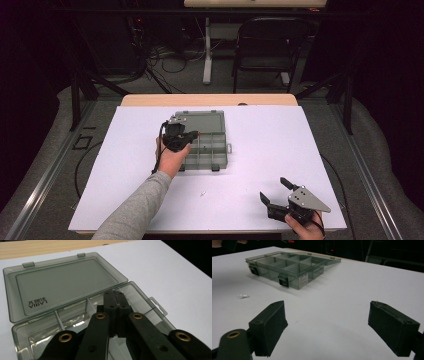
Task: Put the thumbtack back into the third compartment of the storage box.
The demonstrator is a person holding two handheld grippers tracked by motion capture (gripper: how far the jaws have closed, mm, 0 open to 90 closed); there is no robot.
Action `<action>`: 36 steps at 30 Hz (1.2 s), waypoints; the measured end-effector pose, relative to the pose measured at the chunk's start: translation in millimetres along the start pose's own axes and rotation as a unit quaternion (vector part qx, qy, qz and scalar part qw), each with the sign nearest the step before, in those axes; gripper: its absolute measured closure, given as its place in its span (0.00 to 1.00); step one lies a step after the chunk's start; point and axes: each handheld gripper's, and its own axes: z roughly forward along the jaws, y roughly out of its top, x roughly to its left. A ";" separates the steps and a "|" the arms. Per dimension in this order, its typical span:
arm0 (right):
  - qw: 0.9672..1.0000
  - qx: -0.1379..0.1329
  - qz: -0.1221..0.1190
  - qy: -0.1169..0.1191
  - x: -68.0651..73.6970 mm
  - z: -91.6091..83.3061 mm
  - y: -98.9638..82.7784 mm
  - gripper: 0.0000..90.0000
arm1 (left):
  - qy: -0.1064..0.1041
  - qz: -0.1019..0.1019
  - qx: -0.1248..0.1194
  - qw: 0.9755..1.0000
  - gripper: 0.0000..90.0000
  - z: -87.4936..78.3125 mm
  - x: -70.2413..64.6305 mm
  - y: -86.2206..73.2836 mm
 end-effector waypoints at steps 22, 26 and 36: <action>1.000 0.000 -0.006 0.002 0.0 -0.4 0.2 0.16 | 0.012 0.013 0.039 0.999 1.00 28.7 -6.6 -8.4; 1.000 0.001 -0.004 0.003 0.1 -0.4 0.1 0.16 | 0.010 0.018 0.041 0.999 0.98 28.9 -7.1 -8.7; 1.000 -0.001 -0.005 0.001 -0.1 -0.7 0.2 0.16 | -0.023 0.035 -0.004 0.999 0.55 12.7 -11.5 -8.3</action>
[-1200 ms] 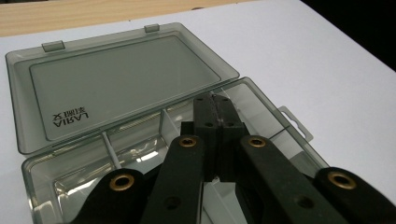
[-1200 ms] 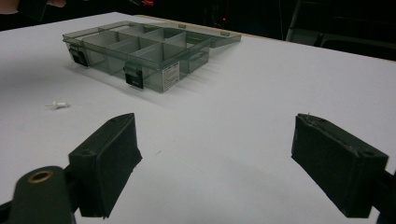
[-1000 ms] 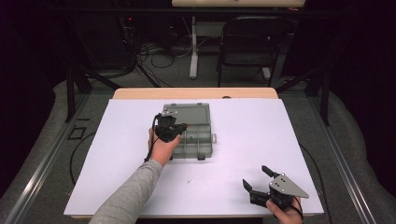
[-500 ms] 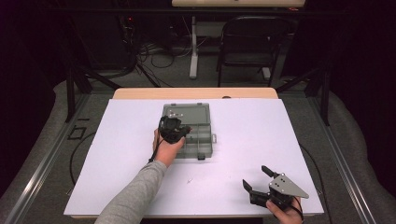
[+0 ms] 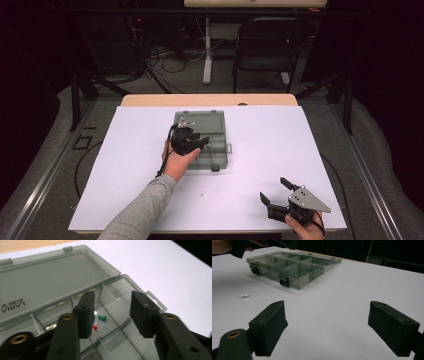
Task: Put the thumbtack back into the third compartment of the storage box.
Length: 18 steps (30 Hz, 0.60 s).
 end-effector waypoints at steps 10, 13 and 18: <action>1.000 0.001 0.001 -0.001 0.4 0.4 -0.1 0.16 | -0.024 0.025 -0.041 0.999 0.45 -40.5 -10.4 -19.1; 1.000 0.001 0.000 -0.002 0.5 0.4 -0.1 0.16 | -0.027 0.028 -0.050 0.998 0.44 -49.8 -12.0 -23.6; 1.000 0.001 -0.002 -0.004 -0.1 0.3 -0.3 0.16 | -0.049 0.025 -0.077 0.995 0.42 -75.8 -17.4 -42.2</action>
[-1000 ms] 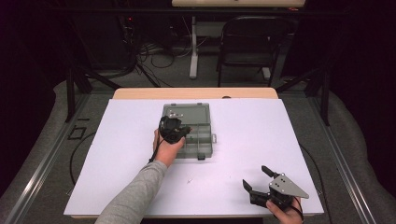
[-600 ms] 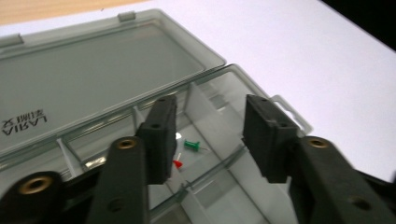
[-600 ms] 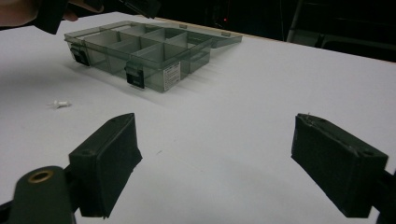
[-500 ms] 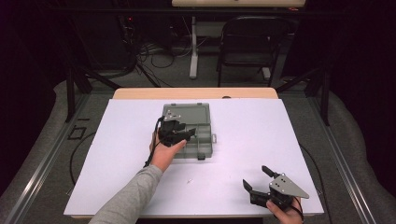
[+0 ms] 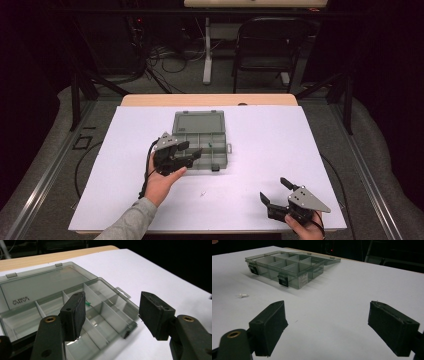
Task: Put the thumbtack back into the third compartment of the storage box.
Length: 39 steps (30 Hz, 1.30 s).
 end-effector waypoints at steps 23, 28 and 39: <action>1.000 0.001 0.005 -0.002 -0.2 -0.1 -0.5 0.16 | -0.017 0.016 -0.012 1.000 0.42 -51.9 -23.3 -58.8; 1.000 0.001 0.003 -0.002 0.2 -0.3 -0.3 0.16 | -0.019 0.024 -0.010 0.999 0.42 -52.7 -26.7 -63.4; 1.000 -0.004 0.000 -0.001 0.6 -0.8 0.4 0.16 | -0.033 0.015 0.008 0.999 0.45 -40.0 -27.4 -72.0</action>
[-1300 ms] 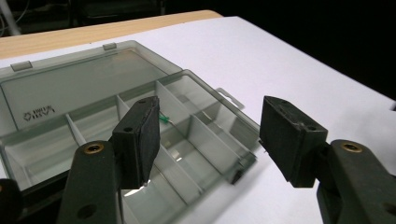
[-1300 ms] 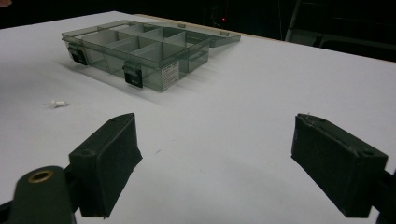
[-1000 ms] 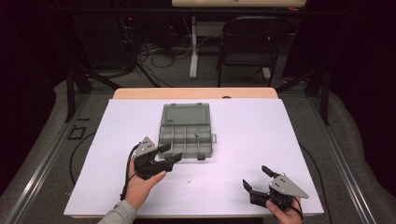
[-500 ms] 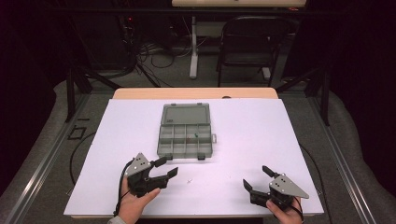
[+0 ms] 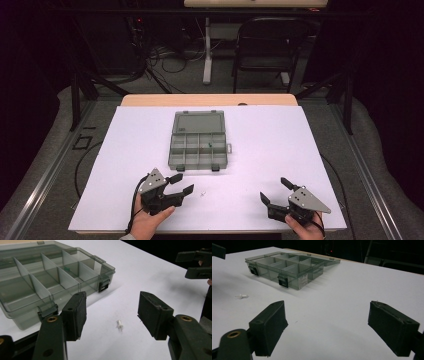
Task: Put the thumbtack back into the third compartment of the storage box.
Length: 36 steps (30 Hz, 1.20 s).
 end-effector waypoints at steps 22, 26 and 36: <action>1.000 0.002 -0.004 0.002 0.2 1.7 -0.3 0.16 | -0.015 -0.003 0.088 0.996 0.72 29.8 -9.0 -11.2; 1.000 0.004 -0.006 0.004 0.4 1.7 -0.2 0.16 | -0.012 -0.008 0.101 0.995 0.77 36.9 -11.4 -12.7; 1.000 0.006 -0.006 0.006 0.6 2.6 -0.4 0.16 | -0.007 -0.008 0.123 0.992 0.88 47.5 -12.1 -12.5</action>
